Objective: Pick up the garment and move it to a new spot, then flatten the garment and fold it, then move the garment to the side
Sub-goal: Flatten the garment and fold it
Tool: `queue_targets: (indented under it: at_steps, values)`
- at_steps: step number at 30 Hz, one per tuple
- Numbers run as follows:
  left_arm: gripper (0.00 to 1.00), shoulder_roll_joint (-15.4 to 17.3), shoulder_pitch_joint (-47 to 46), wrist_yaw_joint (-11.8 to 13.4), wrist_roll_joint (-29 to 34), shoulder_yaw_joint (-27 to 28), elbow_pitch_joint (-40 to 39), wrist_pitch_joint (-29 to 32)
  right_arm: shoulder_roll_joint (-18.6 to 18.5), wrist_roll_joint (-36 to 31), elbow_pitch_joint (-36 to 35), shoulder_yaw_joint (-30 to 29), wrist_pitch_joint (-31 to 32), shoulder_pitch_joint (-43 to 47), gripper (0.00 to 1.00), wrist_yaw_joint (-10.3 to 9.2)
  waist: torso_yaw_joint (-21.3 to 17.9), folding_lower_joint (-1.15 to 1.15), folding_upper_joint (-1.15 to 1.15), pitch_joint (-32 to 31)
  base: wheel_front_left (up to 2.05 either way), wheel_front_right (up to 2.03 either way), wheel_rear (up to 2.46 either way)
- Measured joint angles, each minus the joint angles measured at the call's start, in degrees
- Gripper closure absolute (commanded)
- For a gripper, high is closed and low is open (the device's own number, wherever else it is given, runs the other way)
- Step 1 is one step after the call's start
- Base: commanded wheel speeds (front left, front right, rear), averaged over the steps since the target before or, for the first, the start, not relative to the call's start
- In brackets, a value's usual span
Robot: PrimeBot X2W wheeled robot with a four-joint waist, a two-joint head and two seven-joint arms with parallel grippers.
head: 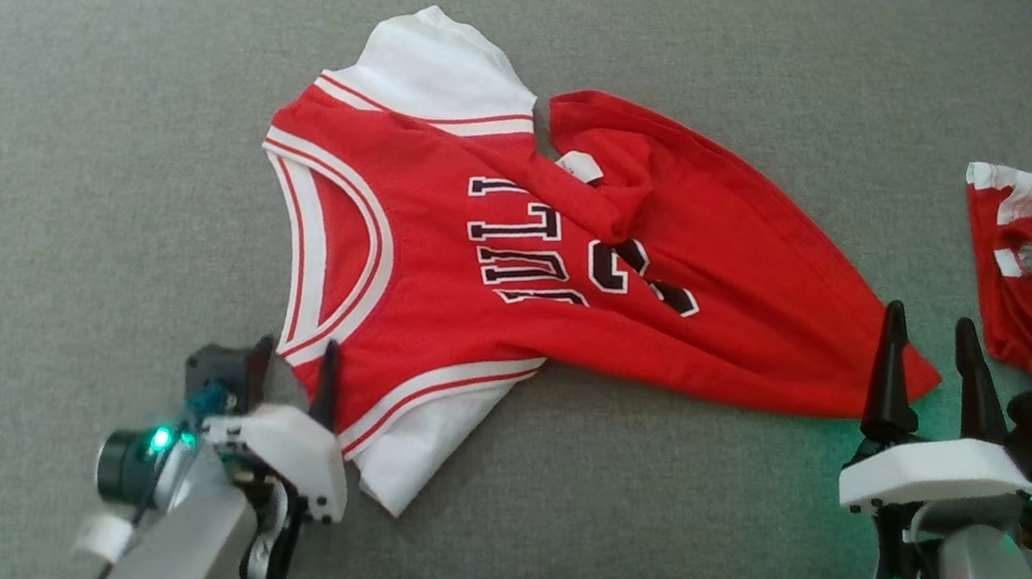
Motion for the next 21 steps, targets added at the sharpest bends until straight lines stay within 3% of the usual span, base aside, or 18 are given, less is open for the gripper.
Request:
queue_targets:
  at_steps: [1,6,11,20,21]
  values:
    - [1.00,0.00,-1.01,-0.54,-0.70,-0.46,1.00,-0.05,-0.01,0.03,-0.01,-0.02,0.00,0.00,0.00,0.00,-0.08,0.00,0.00,0.14,0.00,0.00,0.00]
    - [1.00,-0.05,-4.50,-1.14,-1.57,-2.11,3.07,0.13,-0.02,0.14,-0.80,-0.11,0.00,-0.05,0.00,0.00,-0.10,0.00,0.00,0.90,0.00,0.00,0.00]
    - [1.00,0.31,-7.27,0.02,0.73,0.37,0.10,0.79,-0.02,0.15,-0.92,-0.16,0.00,-0.86,0.00,0.00,0.37,0.00,0.00,1.77,0.00,0.00,0.00]
    - [1.00,7.58,-22.32,-0.22,6.33,4.74,2.59,0.74,-0.02,2.03,-0.96,2.97,0.00,-2.61,0.00,0.00,-0.77,0.01,0.00,4.21,0.00,0.00,0.00]
    - [0.67,7.77,-23.03,-0.22,6.67,4.74,3.89,0.74,0.00,2.26,-0.94,3.38,0.00,-3.03,0.00,0.00,-1.03,0.01,0.00,4.36,0.00,0.00,0.00]
